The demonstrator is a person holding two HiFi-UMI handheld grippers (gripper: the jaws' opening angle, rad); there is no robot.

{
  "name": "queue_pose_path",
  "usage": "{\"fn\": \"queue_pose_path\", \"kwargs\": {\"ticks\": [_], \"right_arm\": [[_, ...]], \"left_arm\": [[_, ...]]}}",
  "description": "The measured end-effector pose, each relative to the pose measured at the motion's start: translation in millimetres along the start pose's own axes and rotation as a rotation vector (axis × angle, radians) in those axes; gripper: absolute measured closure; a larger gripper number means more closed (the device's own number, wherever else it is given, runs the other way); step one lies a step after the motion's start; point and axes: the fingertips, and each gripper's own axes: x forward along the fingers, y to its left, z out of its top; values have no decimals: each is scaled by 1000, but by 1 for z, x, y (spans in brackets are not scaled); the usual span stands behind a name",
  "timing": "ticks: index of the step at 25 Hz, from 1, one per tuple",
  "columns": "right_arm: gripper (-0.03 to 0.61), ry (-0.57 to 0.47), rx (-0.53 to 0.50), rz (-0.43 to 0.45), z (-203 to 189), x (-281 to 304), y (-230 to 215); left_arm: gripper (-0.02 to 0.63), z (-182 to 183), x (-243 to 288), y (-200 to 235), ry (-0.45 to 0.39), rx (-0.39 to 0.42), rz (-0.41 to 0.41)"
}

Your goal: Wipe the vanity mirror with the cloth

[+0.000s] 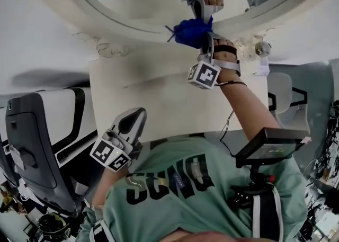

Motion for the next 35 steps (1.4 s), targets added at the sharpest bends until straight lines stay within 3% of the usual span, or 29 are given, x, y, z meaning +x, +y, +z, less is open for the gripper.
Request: {"fn": "queue_pose_path", "kwargs": {"ticks": [5, 8, 12, 14, 23, 27, 31, 35], "right_arm": [[528, -3, 39, 102, 9, 2, 13], [528, -50, 69, 169, 13, -1, 8], [525, -143, 35, 233, 12, -34, 18], [524, -206, 38, 243, 9, -54, 15], [523, -438, 224, 238, -18, -103, -58], [524, -503, 210, 92, -28, -122, -123], [525, -578, 193, -197, -12, -154, -251], [524, -548, 153, -466, 3, -184, -367]], "left_arm": [[604, 46, -26, -13, -77, 74, 11], [604, 76, -29, -33, -128, 146, 1], [604, 101, -29, -69, -177, 222, 1], [604, 106, -25, -83, -200, 242, 11], [604, 98, 24, -134, -240, 278, 46], [604, 98, 39, -150, -220, 293, 80], [604, 94, 44, -158, -214, 296, 105], [604, 98, 37, -158, -230, 322, 104]]}}
